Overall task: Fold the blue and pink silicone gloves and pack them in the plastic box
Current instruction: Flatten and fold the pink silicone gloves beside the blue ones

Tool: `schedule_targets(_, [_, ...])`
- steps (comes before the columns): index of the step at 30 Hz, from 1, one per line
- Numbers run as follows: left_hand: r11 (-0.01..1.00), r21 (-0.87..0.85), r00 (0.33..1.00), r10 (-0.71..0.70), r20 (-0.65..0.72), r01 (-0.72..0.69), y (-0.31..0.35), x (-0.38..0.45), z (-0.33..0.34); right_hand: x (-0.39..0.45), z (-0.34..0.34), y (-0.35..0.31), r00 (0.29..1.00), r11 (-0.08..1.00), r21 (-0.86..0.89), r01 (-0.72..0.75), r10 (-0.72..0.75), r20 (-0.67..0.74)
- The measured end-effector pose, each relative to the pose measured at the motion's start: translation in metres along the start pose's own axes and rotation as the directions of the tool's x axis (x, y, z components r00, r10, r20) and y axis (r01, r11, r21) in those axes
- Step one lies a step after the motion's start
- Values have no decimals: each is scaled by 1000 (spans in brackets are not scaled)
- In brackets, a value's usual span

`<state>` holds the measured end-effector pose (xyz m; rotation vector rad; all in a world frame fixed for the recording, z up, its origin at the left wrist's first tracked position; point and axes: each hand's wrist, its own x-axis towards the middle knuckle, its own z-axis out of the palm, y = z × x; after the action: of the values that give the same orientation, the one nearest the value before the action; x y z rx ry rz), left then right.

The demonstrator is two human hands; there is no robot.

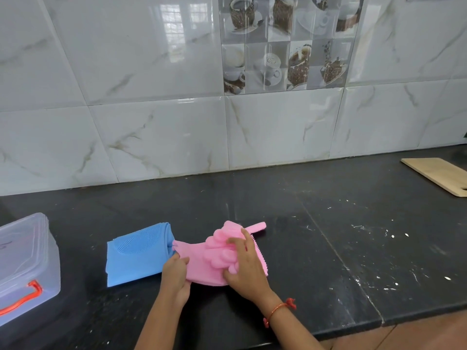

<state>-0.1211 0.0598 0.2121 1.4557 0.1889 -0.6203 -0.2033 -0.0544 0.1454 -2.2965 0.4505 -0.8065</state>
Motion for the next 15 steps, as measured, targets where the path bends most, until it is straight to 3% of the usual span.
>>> schedule_targets(3, [1000,-15,1000,-3,5,3,2,-1,-3,1,-3,0,999,997,61,-47,48,-21])
schedule_targets(9, [1000,-20,1000,-18,4,18,-1,0,-6,-3,2,2,1000,996,-87,20,-21,-2])
schedule_targets(13, [999,-33,1000,-11,10,12,-1,-3,-6,4,-7,-8,997,997,43,-63,65,-50])
schedule_targets(15, [999,-45,1000,-6,15,7,-1,-4,-6,7,-12,-11,980,970,182,-161,179,-90])
